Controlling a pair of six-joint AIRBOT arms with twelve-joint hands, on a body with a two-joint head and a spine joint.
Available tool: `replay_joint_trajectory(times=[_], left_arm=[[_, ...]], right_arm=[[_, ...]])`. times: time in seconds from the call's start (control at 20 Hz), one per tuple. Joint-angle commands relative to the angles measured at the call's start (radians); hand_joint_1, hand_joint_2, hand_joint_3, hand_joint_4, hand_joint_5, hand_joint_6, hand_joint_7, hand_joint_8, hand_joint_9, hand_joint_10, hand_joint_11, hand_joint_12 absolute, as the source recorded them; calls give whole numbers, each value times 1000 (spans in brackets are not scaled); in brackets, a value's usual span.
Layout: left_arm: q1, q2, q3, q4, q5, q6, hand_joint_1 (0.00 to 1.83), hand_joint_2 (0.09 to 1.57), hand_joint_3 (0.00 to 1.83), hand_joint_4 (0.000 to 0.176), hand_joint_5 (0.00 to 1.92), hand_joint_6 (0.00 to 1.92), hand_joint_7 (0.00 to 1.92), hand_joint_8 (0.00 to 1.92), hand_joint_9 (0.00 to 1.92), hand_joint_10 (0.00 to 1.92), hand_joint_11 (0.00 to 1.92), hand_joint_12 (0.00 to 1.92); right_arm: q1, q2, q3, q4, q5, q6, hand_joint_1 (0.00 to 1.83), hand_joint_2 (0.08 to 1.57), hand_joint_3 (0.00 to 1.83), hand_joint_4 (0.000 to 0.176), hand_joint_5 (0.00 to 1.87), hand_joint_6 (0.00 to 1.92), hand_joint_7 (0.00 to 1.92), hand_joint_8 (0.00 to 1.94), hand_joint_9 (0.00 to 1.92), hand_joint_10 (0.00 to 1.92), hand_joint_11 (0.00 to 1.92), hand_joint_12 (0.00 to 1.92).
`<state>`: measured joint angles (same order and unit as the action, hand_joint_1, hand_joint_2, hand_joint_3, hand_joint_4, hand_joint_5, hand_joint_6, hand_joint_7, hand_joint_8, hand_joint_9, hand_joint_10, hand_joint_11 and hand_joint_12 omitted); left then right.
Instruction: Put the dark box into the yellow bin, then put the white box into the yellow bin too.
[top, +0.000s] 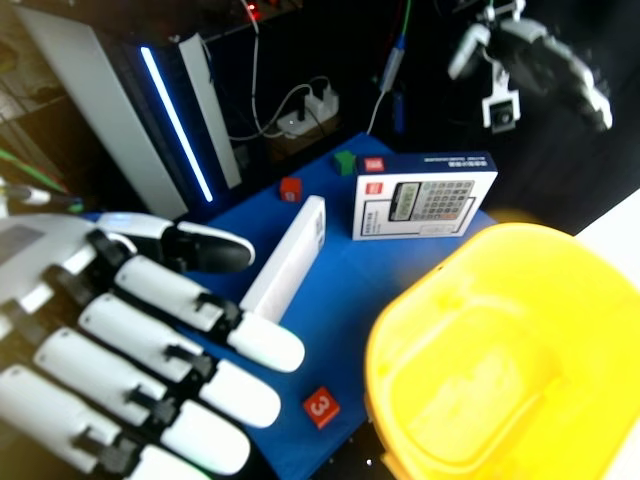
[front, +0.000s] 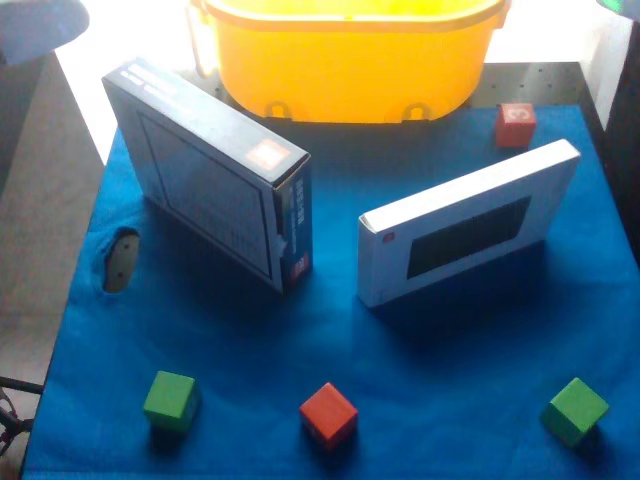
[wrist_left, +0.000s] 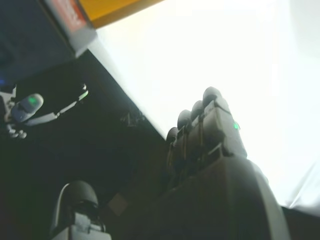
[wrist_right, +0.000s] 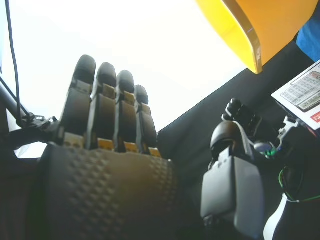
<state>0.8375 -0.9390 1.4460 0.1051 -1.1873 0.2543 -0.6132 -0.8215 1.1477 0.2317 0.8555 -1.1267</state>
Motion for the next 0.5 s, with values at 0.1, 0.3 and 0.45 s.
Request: replay_joint_trajectory(times=[0.1, 0.3, 0.45], left_arm=[[-37, 15, -14, 72, -71, -45, 369, 901, 0, 9, 0, 0, 0, 0, 0, 0, 44, 14], [-120, 11, -8, 245, 51, -91, 437, 857, 0, 9, 0, 0, 26, 7, 32, 11, 78, 27], [-193, -30, 31, 349, 132, -147, 457, 809, 0, 17, 0, 0, 0, 0, 27, 3, 51, 20]], right_arm=[[17, 1, 5, 1, 116, 0, 219, 1042, 2, 0, 311, 14, 390, 5, 376, 7, 296, 204], [17, 0, 6, 1, 116, 0, 255, 1042, 1, 0, 341, 17, 397, 5, 363, 0, 281, 192], [17, -4, 6, 1, 116, 0, 257, 1042, 0, 0, 352, 15, 409, 7, 377, 5, 288, 199]])
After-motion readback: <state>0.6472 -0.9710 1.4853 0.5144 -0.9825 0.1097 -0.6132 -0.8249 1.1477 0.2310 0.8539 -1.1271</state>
